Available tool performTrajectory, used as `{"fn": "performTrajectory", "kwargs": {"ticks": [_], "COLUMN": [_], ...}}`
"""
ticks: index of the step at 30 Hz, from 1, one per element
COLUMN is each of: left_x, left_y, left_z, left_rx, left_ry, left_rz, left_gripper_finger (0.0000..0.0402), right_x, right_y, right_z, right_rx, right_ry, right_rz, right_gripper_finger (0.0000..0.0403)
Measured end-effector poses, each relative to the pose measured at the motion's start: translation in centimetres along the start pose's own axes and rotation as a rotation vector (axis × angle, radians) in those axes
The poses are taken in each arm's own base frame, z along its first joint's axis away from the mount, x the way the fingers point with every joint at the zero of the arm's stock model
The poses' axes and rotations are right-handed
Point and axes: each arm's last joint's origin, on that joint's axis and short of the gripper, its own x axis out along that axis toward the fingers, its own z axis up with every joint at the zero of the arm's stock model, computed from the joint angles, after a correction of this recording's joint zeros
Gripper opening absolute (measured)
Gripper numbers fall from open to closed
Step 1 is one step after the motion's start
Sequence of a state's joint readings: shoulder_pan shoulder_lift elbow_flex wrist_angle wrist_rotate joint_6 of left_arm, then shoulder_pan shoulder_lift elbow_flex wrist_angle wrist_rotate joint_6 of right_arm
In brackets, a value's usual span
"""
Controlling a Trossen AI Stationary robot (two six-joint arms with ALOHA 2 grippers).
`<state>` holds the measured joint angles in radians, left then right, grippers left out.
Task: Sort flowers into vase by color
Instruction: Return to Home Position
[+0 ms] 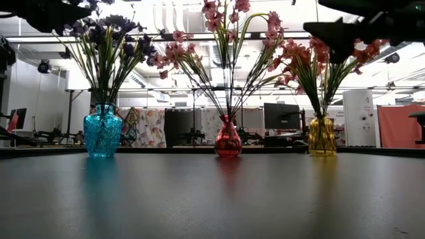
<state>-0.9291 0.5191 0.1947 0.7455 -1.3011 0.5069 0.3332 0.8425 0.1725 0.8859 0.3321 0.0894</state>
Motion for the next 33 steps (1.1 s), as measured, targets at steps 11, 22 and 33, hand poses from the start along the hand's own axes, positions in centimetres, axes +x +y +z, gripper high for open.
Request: {"fn": "performTrajectory", "kwargs": {"ticks": [11,22,33], "left_x": [-1.8,-4.6,-4.6], "left_y": [-1.5,-1.8,0.5], "left_z": [-3.0,-6.0,-8.6], "left_rx": [-0.037,-0.106,-0.120], "left_ry": [0.074,0.195,0.270], "left_rz": [-0.183,-0.398,-0.307], "left_gripper_finger": [0.0332,0.0332,0.0332], "right_x": [-3.3,-4.8,-6.2], "right_y": [-1.3,-1.4,-1.9], "right_z": [-1.4,-0.1,0.0], "right_rx": [0.048,0.012,-0.021], "right_ry": [-0.088,-0.128,-0.106], "right_rz": [0.009,0.107,0.104], "right_gripper_finger": [0.0258,0.0258,0.0258]}}
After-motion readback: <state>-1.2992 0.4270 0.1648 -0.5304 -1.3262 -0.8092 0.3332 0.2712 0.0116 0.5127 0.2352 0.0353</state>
